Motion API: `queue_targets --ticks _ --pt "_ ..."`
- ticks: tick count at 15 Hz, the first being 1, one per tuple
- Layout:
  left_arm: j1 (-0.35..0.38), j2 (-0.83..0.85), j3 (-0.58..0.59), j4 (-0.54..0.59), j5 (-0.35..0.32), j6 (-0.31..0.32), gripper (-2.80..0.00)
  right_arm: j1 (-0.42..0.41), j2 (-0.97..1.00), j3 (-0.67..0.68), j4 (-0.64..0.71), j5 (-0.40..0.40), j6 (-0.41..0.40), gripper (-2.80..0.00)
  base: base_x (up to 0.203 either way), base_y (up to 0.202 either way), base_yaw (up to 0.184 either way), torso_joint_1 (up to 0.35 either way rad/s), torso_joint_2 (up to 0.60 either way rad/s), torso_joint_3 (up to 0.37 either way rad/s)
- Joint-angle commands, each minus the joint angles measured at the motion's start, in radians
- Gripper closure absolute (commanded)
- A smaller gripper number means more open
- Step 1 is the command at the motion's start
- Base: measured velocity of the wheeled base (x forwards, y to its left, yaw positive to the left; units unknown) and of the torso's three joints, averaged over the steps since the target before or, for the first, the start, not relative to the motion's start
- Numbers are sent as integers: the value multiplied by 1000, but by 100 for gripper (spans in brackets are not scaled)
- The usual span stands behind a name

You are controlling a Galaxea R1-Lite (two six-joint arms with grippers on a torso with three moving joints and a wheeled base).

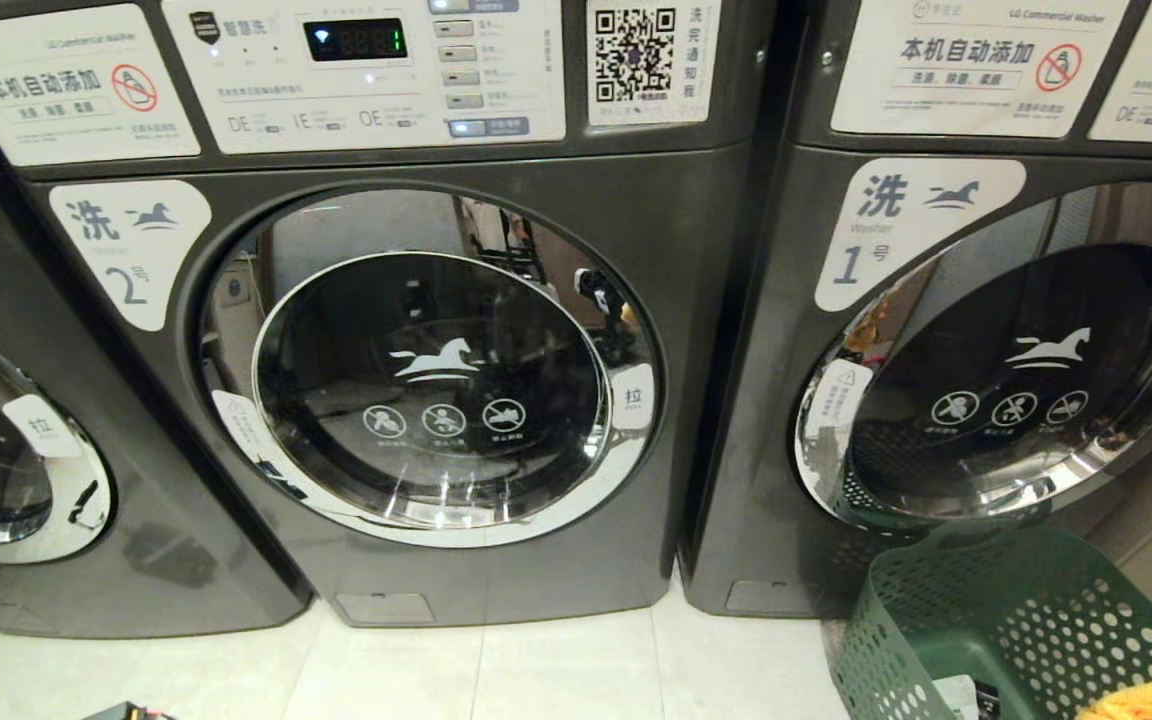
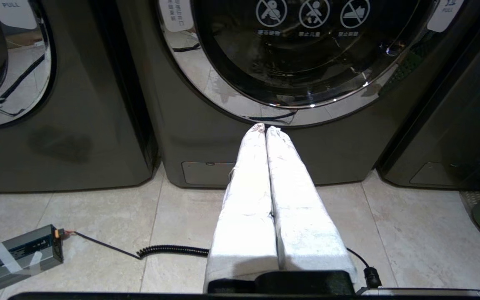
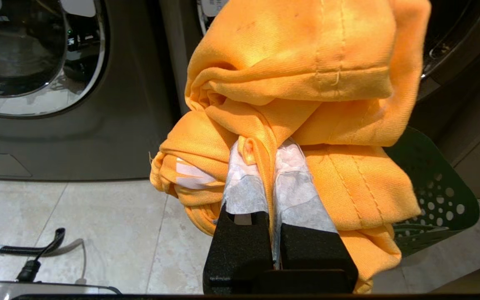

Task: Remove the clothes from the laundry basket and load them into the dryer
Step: Put the clothes in the dryer

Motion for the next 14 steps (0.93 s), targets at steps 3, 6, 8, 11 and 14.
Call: queue_targets --ticks 3,6,8,11,14 --pt "1 0 2 0 0 -1 0 0 1 0 0 0 0 0 0 194 -3 1 4 4" --pt "1 0 2 0 0 -1 0 0 1 0 0 0 0 0 0 192 -2 3 0 3" --pt "1 0 2 0 0 -1 0 0 0 0 0 0 -1 0 0 194 -2 1 2 3" --pt "1 0 2 0 0 -1 0 0 1 0 0 0 0 0 0 194 -1 3 3 2" --pt "1 0 2 0 0 -2 0 0 1 0 0 0 -2 0 0 192 -1 7 2 4"
